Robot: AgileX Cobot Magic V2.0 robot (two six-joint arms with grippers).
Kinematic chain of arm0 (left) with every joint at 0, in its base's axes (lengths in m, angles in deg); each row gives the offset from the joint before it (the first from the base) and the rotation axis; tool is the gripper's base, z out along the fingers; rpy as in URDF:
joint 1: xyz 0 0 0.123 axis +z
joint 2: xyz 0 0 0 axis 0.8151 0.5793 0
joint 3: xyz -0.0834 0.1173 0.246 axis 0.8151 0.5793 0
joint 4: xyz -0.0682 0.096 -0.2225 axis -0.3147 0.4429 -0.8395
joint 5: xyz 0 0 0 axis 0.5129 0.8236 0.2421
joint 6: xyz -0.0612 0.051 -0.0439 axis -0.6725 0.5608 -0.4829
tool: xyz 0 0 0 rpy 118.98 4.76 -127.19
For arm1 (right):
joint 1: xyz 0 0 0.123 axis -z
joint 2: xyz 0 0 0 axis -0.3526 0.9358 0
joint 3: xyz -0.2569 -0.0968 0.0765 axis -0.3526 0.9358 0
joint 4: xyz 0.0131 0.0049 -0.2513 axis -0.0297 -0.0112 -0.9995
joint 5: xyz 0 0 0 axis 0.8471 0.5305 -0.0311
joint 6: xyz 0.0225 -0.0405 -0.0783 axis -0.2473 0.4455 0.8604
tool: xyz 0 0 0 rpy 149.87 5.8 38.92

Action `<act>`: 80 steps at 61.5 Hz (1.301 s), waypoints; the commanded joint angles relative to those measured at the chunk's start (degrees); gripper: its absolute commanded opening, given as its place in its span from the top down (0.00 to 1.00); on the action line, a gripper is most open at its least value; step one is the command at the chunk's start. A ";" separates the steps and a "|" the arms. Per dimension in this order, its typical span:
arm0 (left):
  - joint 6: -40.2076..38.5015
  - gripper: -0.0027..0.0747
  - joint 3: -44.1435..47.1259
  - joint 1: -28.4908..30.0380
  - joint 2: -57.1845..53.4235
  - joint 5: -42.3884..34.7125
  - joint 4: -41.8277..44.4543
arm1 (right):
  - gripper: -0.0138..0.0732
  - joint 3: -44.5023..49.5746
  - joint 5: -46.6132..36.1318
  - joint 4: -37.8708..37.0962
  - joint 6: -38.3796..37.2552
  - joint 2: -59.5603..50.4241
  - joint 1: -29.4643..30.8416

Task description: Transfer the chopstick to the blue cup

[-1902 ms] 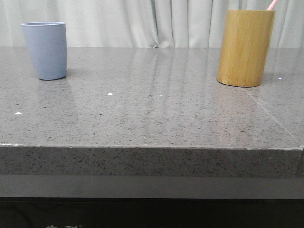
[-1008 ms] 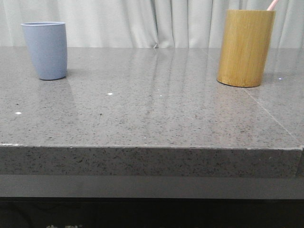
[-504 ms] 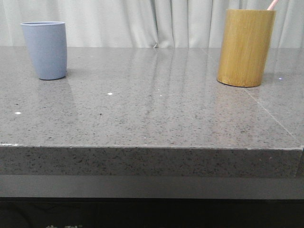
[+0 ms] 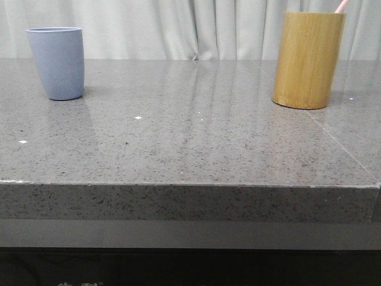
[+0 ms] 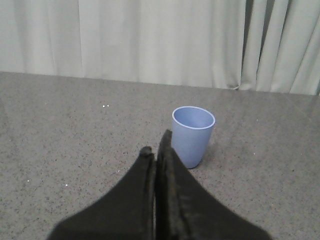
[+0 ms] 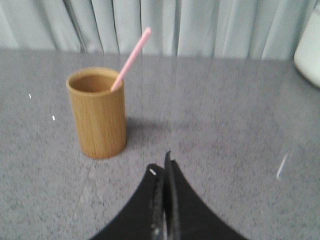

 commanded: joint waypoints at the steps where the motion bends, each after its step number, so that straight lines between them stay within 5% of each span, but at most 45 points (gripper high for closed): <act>1: -0.14 0.99 -2.03 0.04 3.25 -3.16 -0.62 | 0.92 -2.01 -2.77 -0.95 0.36 3.85 -0.11; 28: 0.22 0.99 -2.03 0.04 11.10 -2.94 -1.98 | 0.86 -2.20 1.29 -0.01 4.26 12.31 -0.64; 37: 3.78 0.88 -2.03 0.04 13.22 -3.66 -2.12 | 0.51 -2.20 2.21 -0.01 4.26 12.31 -1.59; 42: 4.74 0.67 -2.22 -0.07 14.60 -4.57 -3.23 | 0.28 -2.20 2.15 -0.01 4.26 12.31 -2.05; 48: 4.74 0.39 -2.38 -1.70 16.26 -6.81 -3.57 | 0.13 -2.28 2.20 1.51 4.26 12.31 -2.42; 54: 4.74 0.29 -4.66 -4.05 19.74 -6.79 -3.57 | 0.13 -2.28 1.95 2.32 4.26 12.31 -3.19; 80: 4.77 0.37 -25.92 -7.09 43.55 2.67 -1.61 | 0.13 -2.28 1.71 2.32 4.26 12.31 -4.59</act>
